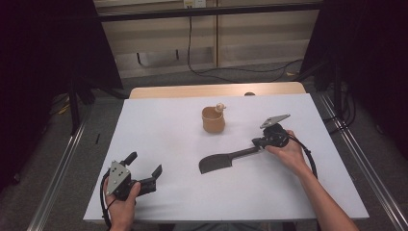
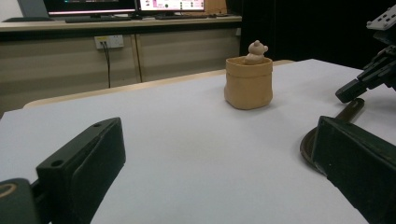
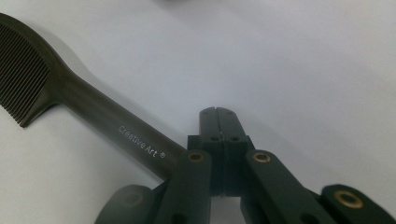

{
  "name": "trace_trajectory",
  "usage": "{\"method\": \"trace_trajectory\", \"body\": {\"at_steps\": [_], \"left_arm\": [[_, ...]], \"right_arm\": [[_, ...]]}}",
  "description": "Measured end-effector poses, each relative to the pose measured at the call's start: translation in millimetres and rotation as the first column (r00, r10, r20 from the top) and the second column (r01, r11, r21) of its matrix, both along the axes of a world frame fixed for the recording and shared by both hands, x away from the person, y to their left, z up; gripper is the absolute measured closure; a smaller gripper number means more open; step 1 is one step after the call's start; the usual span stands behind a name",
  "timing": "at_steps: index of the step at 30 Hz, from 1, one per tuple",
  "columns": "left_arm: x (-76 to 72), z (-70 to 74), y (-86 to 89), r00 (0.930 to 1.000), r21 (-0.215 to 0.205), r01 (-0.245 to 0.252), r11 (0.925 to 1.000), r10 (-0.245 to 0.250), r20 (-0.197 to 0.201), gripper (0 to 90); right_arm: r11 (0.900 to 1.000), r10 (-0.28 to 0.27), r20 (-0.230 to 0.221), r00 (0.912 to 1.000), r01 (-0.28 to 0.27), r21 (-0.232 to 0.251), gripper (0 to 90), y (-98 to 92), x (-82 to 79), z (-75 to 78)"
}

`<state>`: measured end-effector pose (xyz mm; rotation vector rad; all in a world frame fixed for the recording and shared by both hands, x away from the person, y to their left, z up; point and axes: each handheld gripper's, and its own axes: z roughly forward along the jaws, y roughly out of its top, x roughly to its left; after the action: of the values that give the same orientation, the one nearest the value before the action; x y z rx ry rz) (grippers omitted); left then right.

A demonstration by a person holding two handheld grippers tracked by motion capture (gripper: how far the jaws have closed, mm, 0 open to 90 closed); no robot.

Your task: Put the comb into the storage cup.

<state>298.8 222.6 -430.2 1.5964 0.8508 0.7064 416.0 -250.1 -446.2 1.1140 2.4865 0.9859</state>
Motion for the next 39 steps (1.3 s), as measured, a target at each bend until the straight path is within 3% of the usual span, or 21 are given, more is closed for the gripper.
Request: {"method": "trace_trajectory", "body": {"at_steps": [15,23,28,33,39], "left_arm": [[-0.9,0.9,1.3,1.0,-0.002,-0.004,1.0,0.004,0.003,2.8],[-0.9,1.4,2.7,1.0,-0.008,-0.006,0.9999,0.006,0.006,2.8],[-0.8,1.5,3.7,1.0,-0.003,-0.006,1.0,0.006,0.006,2.8],[-0.9,1.5,2.6,1.0,-0.009,-0.005,0.9999,0.006,0.005,2.8],[-0.7,1.4,2.7,1.0,-0.008,-0.005,1.0,0.005,0.003,2.8]], "right_arm": [[1.0,0.006,-0.01,0.9999,-0.006,0.005,90.0,-0.1,-6.0,-2.7],[0.998,-0.015,0.041,0.9991,0.012,0.068,83.0,-3.4,-6.7,3.2],[0.994,-0.034,0.093,0.9951,0.024,0.104,60.5,-5.1,-9.3,12.3],[0.988,-0.072,0.109,0.9915,0.055,0.146,33.0,-7.8,-11.5,16.9],[0.982,-0.093,0.116,0.9889,0.072,0.172,14.5,-9.2,-11.7,18.7]]}}
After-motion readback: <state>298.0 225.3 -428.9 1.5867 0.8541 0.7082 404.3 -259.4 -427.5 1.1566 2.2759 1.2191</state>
